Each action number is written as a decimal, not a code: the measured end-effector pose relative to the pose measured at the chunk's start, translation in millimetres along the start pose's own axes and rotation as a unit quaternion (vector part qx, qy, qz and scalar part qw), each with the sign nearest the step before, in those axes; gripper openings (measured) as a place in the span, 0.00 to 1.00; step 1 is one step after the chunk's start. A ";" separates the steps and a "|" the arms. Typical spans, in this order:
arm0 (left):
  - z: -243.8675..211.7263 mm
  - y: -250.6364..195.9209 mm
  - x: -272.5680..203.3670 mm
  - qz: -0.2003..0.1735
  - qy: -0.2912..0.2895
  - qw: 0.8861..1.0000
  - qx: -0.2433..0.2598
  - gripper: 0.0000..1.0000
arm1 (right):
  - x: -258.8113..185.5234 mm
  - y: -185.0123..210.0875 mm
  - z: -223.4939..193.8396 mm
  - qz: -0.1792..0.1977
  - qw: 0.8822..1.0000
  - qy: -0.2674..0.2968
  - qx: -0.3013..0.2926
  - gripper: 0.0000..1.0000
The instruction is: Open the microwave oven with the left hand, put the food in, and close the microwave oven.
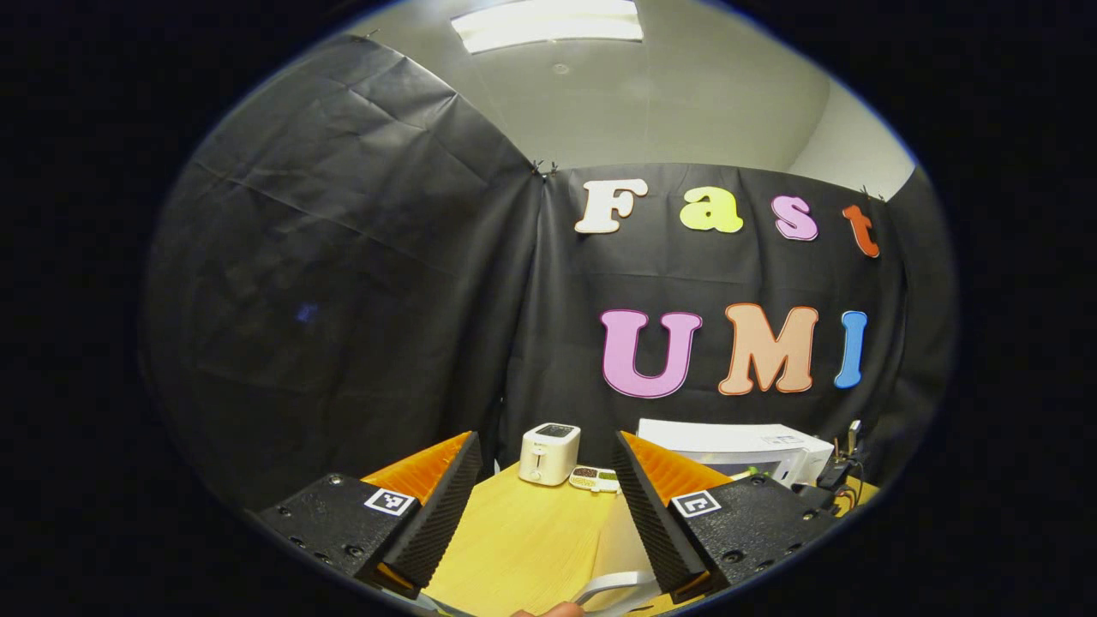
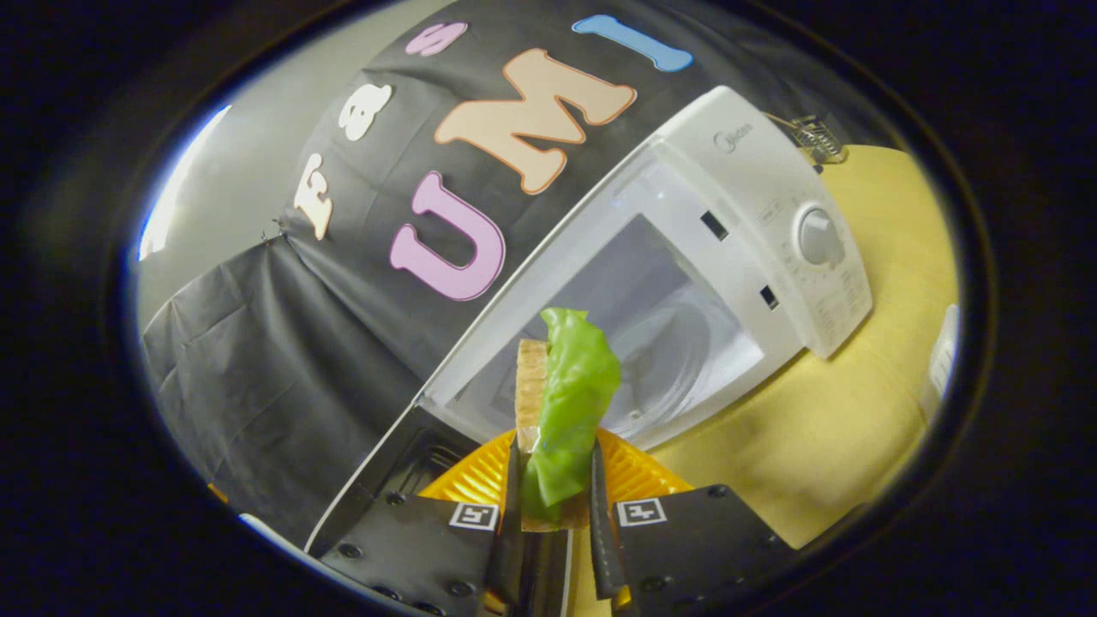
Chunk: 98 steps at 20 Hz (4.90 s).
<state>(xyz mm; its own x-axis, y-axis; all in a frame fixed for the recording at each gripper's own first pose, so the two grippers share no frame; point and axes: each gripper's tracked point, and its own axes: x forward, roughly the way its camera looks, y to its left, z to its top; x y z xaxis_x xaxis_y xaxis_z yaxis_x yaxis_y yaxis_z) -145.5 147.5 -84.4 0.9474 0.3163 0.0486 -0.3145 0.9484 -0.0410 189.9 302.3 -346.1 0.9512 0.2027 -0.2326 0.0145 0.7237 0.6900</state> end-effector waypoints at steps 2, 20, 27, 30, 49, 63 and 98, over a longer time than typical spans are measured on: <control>-2.5 9.1 -3.2 0.010 0.004 1.000 0.002 0.93 | 25.8 -5.1 5.4 -0.018 1.000 -0.021 -0.002 0.36; -8.2 27.5 -9.9 0.019 -0.001 1.000 0.021 0.93 | 108.0 -52.5 13.5 -0.106 0.989 -0.029 -0.097 0.41; -10.6 22.9 -12.2 0.008 -0.005 0.999 0.032 0.94 | 107.3 -76.1 23.7 -0.156 0.965 -0.023 -0.211 0.99; -9.7 25.3 -14.2 0.010 -0.008 0.999 0.035 0.94 | 96.9 -63.2 37.0 -0.148 0.957 -0.050 -0.246 0.91; -56.5 22.8 -33.8 0.001 0.050 0.998 0.042 0.88 | -110.8 18.5 117.7 -0.010 0.923 -0.106 -0.371 0.91; -97.4 -29.0 -42.5 -0.087 0.103 0.988 0.076 0.55 | -264.4 -36.8 314.7 -0.102 0.918 -0.204 -0.324 0.91; -157.6 -205.0 -26.7 -0.242 0.147 0.959 0.020 0.01 | -331.2 -65.2 352.8 -0.109 0.921 -0.166 -0.336 0.91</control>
<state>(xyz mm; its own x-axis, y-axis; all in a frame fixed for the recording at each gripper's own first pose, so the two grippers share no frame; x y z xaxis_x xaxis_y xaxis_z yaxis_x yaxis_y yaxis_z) -97.0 -59.1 -234.6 0.9570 -0.1753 -0.2310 0.1694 0.9845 -0.0453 -17.3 -44.9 -72.2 0.9916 -0.1283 -0.0174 0.1290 0.9906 0.0463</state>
